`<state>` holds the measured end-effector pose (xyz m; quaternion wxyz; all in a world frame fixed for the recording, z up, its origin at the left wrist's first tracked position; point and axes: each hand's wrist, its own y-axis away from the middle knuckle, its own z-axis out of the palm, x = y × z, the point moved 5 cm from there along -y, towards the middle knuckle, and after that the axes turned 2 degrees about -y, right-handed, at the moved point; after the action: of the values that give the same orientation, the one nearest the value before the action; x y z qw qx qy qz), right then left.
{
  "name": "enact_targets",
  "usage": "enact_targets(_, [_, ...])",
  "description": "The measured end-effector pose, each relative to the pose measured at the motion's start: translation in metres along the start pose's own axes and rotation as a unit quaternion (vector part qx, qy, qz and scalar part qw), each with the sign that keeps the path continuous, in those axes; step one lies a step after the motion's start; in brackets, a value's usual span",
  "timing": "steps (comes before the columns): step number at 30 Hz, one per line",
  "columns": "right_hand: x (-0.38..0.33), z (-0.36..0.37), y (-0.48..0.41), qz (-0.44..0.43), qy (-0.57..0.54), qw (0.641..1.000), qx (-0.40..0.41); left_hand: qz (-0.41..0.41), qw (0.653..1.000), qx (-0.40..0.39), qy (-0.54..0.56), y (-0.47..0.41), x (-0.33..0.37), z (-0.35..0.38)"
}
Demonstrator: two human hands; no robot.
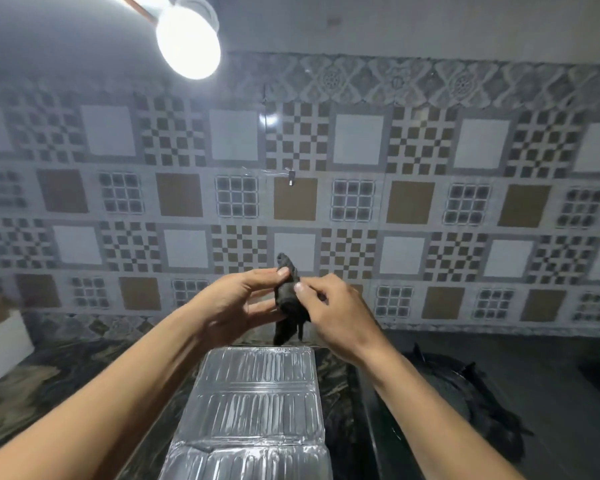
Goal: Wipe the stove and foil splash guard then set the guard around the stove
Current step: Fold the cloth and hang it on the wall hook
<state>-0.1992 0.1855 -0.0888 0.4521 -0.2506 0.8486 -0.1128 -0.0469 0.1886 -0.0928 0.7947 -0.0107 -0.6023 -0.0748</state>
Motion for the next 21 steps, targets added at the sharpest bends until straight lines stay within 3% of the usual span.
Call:
enact_targets(7, [0.007,0.001,-0.042,0.013,-0.058,0.998,-0.018,0.035,0.998,0.027,-0.054,-0.028,0.016,-0.008])
enact_targets(13, [0.022,-0.006,-0.085,0.013,-0.066,0.998,0.0,0.094,0.976,0.082,-0.178,-0.058,0.034,-0.028])
enact_targets(18, [0.039,-0.024,-0.142,0.01,-0.066,0.997,0.039,0.187,0.914,0.159,-0.324,-0.099,0.064,-0.051])
enact_targets(21, [0.043,-0.03,-0.173,-0.016,-0.062,0.998,0.001,0.239,0.87,0.145,-0.405,-0.122,0.088,-0.056])
